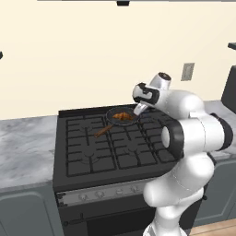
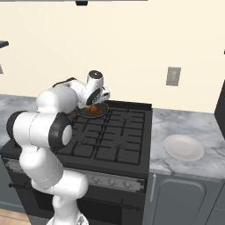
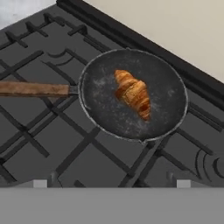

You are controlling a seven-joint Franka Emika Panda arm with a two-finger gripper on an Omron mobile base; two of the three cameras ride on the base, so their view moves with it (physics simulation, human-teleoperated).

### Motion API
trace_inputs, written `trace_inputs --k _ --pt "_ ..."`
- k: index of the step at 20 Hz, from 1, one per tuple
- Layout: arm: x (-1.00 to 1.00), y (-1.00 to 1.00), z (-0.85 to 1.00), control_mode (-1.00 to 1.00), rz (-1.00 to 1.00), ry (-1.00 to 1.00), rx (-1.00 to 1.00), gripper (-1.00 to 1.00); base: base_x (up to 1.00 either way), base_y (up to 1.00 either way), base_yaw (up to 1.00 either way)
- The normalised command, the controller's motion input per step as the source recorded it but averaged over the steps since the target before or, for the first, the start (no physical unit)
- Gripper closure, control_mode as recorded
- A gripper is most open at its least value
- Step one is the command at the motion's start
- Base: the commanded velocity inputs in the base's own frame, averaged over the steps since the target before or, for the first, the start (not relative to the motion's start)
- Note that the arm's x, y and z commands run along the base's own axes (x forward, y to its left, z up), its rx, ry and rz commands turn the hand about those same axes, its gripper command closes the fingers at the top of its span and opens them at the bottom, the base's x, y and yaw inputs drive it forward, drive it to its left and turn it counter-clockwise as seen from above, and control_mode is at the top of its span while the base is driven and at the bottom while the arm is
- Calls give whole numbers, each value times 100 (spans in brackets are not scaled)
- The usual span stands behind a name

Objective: Pick the croissant and place it on the pan. Then turn on the stove to warm the croissant.

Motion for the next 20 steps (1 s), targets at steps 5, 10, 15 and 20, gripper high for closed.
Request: trace_inputs --k 5,10,15,20 --pt "-54 -10 67 -100 -33 14 8 -100 0 0 0" --pt "-73 -4 34 -100 -37 10 3 -100 0 0 0" --pt "-97 -12 15 -100 -37 0 9 -100 0 0 0" --pt "-79 -2 17 -100 -27 -2 5 -100 0 0 0"
